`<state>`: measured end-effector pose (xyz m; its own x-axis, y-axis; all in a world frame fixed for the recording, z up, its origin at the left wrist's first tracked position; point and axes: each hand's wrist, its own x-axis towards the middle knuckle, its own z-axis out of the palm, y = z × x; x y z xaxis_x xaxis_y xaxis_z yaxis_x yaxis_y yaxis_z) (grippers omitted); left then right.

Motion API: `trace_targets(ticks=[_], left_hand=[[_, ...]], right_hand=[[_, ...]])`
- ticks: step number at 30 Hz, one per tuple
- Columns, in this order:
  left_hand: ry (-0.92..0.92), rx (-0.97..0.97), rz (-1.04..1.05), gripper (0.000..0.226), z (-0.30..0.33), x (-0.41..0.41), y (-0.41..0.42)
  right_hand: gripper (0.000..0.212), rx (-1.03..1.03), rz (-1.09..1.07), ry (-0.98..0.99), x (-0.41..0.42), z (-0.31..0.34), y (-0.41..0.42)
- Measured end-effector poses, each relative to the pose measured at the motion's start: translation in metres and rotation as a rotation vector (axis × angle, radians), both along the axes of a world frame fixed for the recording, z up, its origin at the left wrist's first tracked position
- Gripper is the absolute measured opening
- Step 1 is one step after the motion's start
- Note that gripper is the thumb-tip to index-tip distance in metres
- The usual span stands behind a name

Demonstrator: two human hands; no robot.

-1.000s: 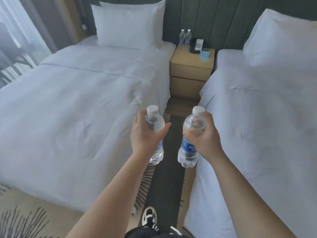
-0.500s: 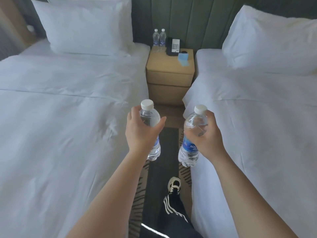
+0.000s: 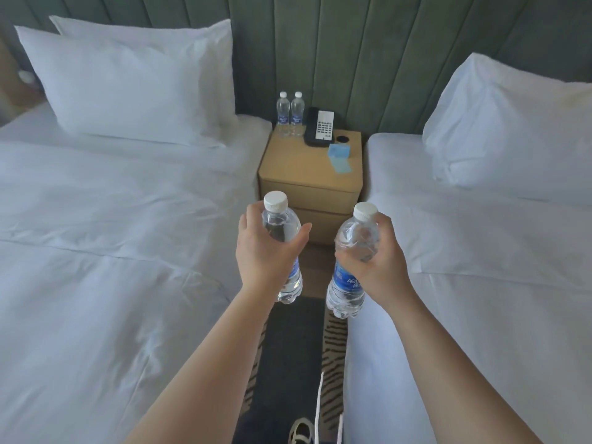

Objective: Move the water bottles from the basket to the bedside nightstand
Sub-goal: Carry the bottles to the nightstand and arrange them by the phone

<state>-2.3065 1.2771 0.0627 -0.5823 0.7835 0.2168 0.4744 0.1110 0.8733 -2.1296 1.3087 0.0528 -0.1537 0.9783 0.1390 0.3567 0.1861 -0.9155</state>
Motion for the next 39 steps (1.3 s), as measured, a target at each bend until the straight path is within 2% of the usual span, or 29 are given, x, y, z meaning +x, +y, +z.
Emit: trace_targets(ticks=[9, 22, 39], left_hand=[[0.012, -0.023, 0.006, 0.063, -0.015, -0.042, 0.145], [-0.029, -0.032, -0.032, 0.06, -0.018, -0.161, 0.39], [-0.073, 0.002, -0.08, 0.066, -0.048, -0.211, 0.566]], right_hand=[[0.062, -0.034, 0.011, 0.016, -0.041, -0.015, 0.147], [0.06, -0.025, -0.041, 0.005, -0.168, -0.017, 0.39], [0.063, -0.102, -0.012, -0.036, -0.216, -0.04, 0.563]])
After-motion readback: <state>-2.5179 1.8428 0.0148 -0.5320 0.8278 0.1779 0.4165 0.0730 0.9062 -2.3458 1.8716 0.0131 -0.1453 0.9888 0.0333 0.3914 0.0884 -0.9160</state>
